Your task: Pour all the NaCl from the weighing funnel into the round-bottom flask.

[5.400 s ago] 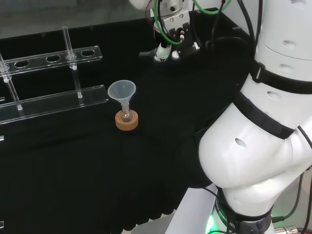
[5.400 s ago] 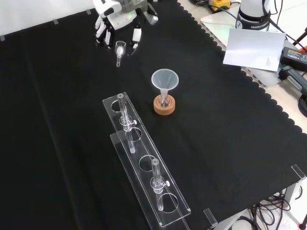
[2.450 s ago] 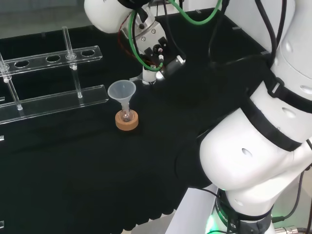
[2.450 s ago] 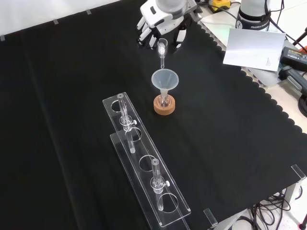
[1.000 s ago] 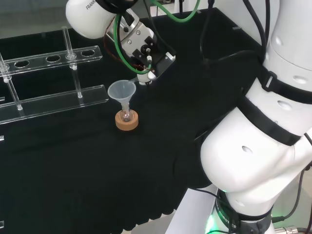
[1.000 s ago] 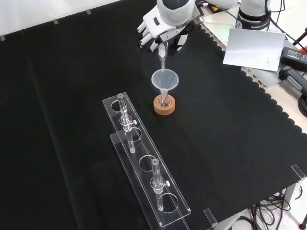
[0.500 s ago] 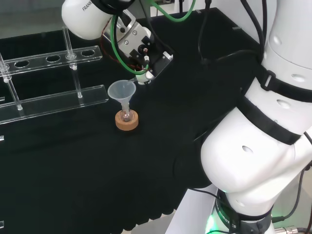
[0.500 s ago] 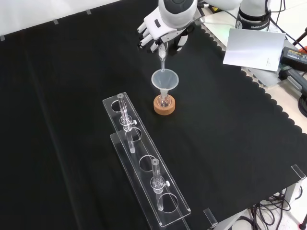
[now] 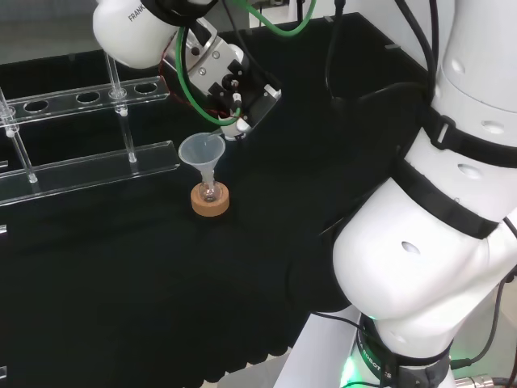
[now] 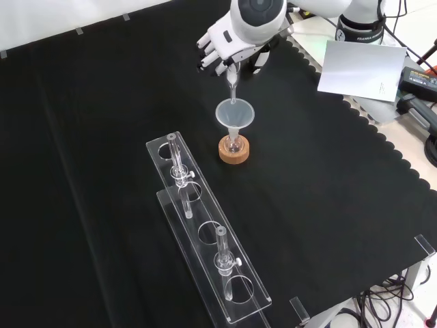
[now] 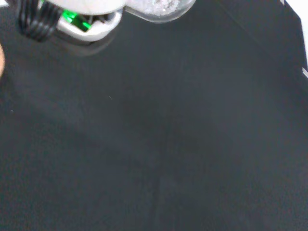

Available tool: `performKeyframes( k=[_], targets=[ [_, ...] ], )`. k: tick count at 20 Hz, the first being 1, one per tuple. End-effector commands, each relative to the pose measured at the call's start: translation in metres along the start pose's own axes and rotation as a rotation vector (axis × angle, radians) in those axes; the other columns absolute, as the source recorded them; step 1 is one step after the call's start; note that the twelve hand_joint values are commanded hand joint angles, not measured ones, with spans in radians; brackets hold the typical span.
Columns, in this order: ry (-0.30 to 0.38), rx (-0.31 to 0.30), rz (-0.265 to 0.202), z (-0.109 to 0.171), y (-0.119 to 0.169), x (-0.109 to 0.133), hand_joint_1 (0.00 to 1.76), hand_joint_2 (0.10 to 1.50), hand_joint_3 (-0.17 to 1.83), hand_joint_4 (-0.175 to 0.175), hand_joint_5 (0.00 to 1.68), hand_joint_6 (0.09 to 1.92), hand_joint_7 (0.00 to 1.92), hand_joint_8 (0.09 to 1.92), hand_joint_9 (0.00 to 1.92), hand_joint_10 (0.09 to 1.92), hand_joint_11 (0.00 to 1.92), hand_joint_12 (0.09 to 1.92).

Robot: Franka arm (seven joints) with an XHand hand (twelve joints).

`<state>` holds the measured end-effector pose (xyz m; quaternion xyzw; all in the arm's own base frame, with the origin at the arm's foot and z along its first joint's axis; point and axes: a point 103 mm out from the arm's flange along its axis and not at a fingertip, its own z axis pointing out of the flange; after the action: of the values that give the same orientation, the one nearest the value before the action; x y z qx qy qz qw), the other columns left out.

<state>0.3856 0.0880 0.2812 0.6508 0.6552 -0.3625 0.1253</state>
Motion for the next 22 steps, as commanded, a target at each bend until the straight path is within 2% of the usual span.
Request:
performKeyframes(
  k=[1, 13, 16, 22],
  targets=[
    [-0.066, 0.006, 0.016, 0.001, 0.001, 0.003, 1.13, 0.68, 0.58, 0.175, 1.31, 0.58, 0.53, 0.66, 0.94, 0.35, 0.74, 1.11],
    [-0.059, 0.003, 0.015, 0.002, 0.002, 0.001, 1.13, 0.68, 0.59, 0.175, 1.31, 0.58, 0.52, 0.66, 0.93, 0.35, 0.74, 1.11],
    [-0.064, -0.016, 0.014, -0.002, 0.001, 0.006, 1.13, 0.68, 0.59, 0.175, 1.31, 0.58, 0.52, 0.66, 0.93, 0.35, 0.74, 1.11],
    [-0.078, -0.013, 0.007, -0.007, 0.003, 0.014, 1.13, 0.68, 0.59, 0.175, 1.31, 0.59, 0.51, 0.66, 0.93, 0.35, 0.74, 1.11]
  ],
)
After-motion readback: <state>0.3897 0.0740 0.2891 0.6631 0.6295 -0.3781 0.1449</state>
